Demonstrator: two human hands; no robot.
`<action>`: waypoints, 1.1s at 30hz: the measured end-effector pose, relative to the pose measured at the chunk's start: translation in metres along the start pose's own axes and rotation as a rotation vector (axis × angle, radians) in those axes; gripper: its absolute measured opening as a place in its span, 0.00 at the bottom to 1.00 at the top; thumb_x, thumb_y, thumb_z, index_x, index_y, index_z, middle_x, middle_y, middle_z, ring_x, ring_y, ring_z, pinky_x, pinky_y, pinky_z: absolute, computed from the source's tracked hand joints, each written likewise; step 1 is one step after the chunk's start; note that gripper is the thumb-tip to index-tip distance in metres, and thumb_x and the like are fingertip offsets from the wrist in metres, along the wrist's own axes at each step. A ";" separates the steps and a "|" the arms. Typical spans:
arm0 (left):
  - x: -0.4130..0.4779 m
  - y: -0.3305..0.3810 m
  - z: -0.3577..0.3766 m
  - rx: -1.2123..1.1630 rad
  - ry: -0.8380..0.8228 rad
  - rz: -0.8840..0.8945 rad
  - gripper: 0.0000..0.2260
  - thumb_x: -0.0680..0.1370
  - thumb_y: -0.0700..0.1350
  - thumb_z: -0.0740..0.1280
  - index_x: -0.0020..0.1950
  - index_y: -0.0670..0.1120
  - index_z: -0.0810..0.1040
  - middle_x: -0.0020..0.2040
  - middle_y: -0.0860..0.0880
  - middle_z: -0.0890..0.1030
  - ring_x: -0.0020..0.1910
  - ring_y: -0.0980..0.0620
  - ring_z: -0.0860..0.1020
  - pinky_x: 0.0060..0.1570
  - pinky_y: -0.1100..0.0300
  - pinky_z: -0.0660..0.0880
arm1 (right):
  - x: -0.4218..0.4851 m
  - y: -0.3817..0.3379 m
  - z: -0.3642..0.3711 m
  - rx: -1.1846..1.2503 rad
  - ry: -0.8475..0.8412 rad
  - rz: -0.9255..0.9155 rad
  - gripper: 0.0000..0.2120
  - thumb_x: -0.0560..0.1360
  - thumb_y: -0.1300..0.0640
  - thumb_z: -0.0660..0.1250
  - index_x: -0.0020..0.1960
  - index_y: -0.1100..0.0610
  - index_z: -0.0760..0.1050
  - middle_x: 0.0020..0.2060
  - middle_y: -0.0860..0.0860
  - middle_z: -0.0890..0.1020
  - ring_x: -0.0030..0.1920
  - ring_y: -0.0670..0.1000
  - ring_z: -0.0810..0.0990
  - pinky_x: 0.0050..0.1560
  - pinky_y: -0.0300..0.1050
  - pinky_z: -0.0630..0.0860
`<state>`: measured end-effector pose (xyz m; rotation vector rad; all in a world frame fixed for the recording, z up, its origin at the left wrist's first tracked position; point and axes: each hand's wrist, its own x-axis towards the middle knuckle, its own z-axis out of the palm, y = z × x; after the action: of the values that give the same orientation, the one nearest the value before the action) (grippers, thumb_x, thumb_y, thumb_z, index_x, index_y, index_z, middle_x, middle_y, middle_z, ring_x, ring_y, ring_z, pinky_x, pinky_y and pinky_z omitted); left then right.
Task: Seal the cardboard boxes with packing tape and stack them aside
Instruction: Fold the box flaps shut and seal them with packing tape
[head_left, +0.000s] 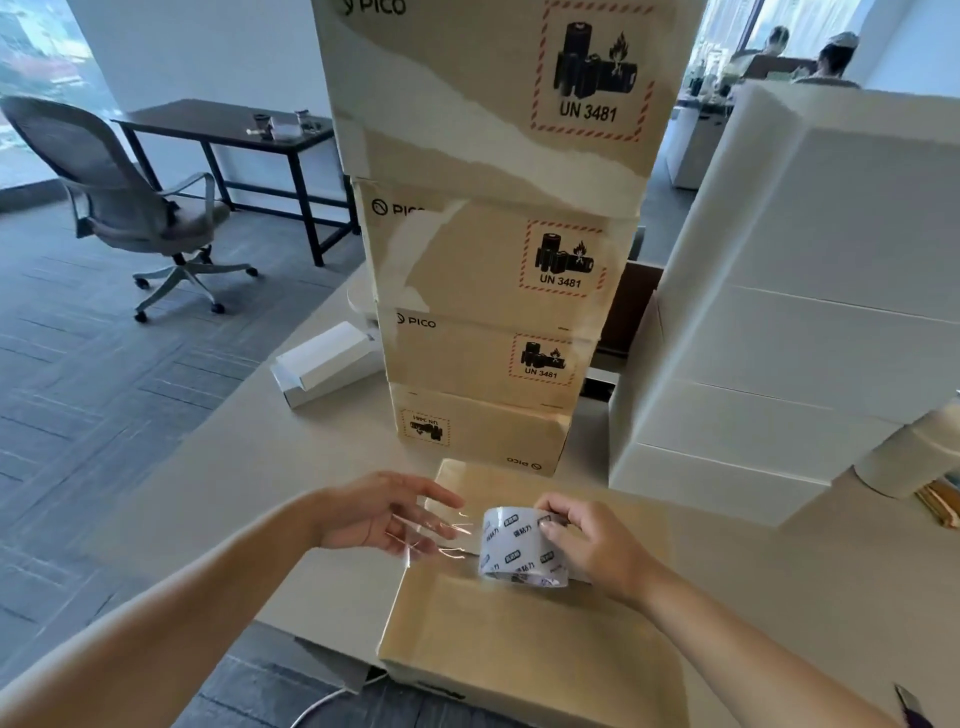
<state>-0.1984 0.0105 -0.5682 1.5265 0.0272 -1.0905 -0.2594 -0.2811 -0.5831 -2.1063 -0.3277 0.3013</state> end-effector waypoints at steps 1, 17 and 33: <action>0.002 -0.002 -0.001 -0.012 0.013 0.003 0.15 0.83 0.38 0.55 0.62 0.39 0.80 0.61 0.35 0.80 0.53 0.37 0.80 0.51 0.50 0.77 | 0.004 0.001 0.001 -0.017 0.003 -0.003 0.07 0.77 0.53 0.59 0.43 0.51 0.74 0.34 0.51 0.77 0.36 0.46 0.74 0.40 0.44 0.70; 0.015 -0.008 0.009 0.112 0.417 0.089 0.20 0.72 0.25 0.71 0.56 0.43 0.73 0.46 0.36 0.85 0.37 0.41 0.84 0.37 0.53 0.82 | 0.018 0.005 -0.001 -0.124 -0.114 -0.100 0.06 0.81 0.50 0.57 0.47 0.48 0.68 0.33 0.44 0.75 0.33 0.44 0.72 0.38 0.48 0.71; -0.006 -0.063 -0.035 -0.306 0.585 0.061 0.07 0.73 0.33 0.73 0.50 0.32 0.81 0.48 0.34 0.84 0.44 0.43 0.84 0.47 0.56 0.83 | 0.025 0.002 0.022 -0.346 -0.062 -0.199 0.33 0.67 0.29 0.69 0.67 0.39 0.63 0.59 0.37 0.72 0.57 0.39 0.72 0.59 0.40 0.72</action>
<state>-0.2164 0.0597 -0.6177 1.5030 0.5226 -0.5309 -0.2432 -0.2562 -0.5988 -2.3819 -0.6606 0.2023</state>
